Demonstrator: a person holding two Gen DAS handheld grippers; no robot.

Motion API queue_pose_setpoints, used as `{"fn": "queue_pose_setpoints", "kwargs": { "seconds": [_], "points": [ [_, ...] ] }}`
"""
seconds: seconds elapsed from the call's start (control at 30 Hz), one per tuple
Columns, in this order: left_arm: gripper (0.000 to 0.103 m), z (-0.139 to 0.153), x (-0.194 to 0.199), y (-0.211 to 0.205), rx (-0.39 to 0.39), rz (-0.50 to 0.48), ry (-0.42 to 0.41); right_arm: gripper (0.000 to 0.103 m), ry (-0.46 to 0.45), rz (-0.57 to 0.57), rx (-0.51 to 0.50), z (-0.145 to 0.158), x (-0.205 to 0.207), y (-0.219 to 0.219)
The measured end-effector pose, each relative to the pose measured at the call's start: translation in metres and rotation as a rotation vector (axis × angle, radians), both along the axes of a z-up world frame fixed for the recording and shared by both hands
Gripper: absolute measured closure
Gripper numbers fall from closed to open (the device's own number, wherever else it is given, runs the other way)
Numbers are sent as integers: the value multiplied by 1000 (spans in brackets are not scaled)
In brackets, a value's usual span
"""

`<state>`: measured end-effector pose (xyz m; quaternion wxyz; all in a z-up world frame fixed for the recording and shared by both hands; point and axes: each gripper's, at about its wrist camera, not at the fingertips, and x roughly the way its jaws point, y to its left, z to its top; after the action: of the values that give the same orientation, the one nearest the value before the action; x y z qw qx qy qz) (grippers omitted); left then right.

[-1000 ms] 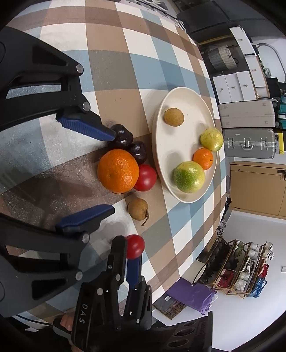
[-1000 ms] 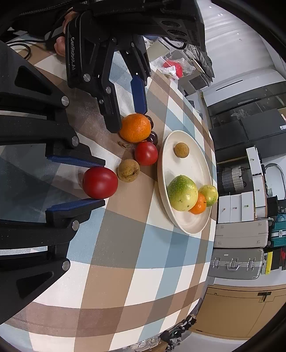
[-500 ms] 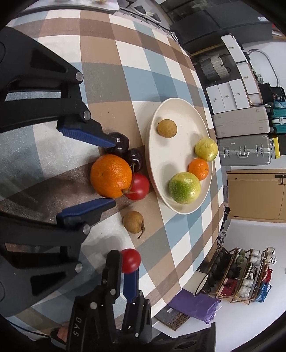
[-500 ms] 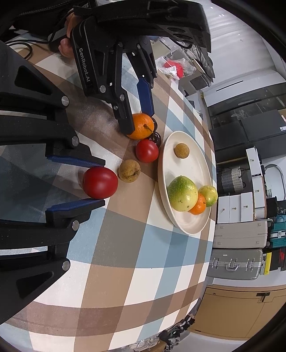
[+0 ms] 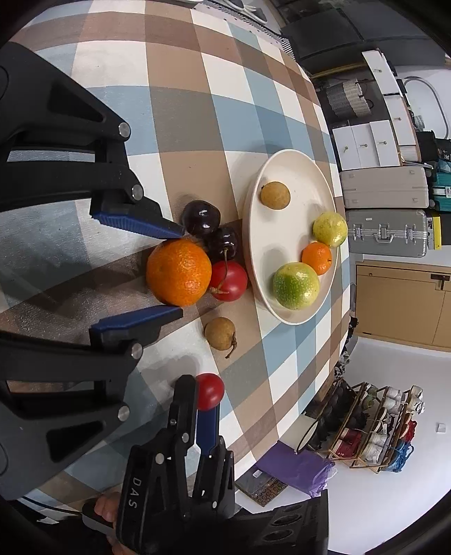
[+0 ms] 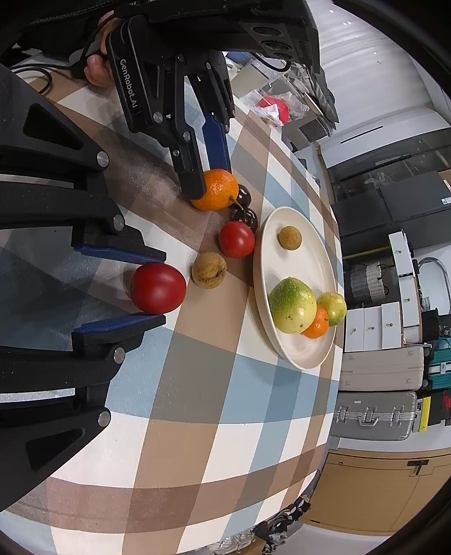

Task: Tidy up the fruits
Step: 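Lift the tomato and the orange toward the plate with both grippers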

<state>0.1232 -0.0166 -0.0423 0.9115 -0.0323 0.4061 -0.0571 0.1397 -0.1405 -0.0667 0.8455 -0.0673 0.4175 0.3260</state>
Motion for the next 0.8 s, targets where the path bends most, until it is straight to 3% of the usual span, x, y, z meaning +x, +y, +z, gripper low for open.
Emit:
{"fn": "queue_pose_setpoints", "kwargs": {
  "seconds": [0.27, 0.8],
  "points": [
    [67, 13, -8, 6, -26, 18, -42, 75, -13, 13, 29, 9, -4, -2],
    [67, 48, -13, 26, -42, 59, -131, 75, -106, 4, 81, 54, 0, 2]
  ]
}}
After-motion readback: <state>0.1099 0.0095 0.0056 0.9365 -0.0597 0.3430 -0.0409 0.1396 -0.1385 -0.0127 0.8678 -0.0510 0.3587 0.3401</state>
